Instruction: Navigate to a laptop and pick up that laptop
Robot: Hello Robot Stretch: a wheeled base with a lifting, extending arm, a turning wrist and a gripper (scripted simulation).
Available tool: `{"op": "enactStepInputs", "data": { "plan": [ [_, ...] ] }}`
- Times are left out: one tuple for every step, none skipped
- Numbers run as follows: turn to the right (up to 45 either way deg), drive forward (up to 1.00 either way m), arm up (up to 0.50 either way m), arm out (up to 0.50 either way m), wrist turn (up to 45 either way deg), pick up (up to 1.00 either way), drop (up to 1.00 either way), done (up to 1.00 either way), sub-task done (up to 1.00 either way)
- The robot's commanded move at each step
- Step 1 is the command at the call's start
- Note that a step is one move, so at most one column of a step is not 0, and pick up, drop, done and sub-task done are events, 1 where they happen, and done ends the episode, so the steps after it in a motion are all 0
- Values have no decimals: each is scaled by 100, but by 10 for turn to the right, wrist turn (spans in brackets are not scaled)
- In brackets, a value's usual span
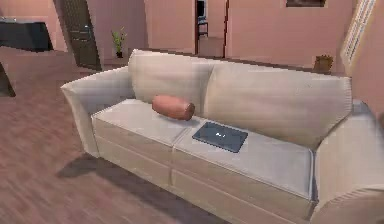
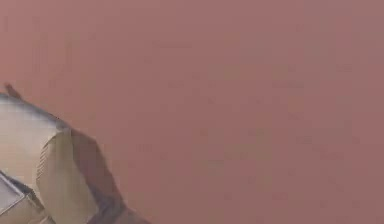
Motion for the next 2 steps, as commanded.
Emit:
{"op": "enactStepInputs", "data": {
  "plan": [
    [-450, 0, 0, 0, 0, 0, 0, 0, 0],
    [-120, 0, 0, 0, 0, 0, 0, 0, 0]
  ]
}}
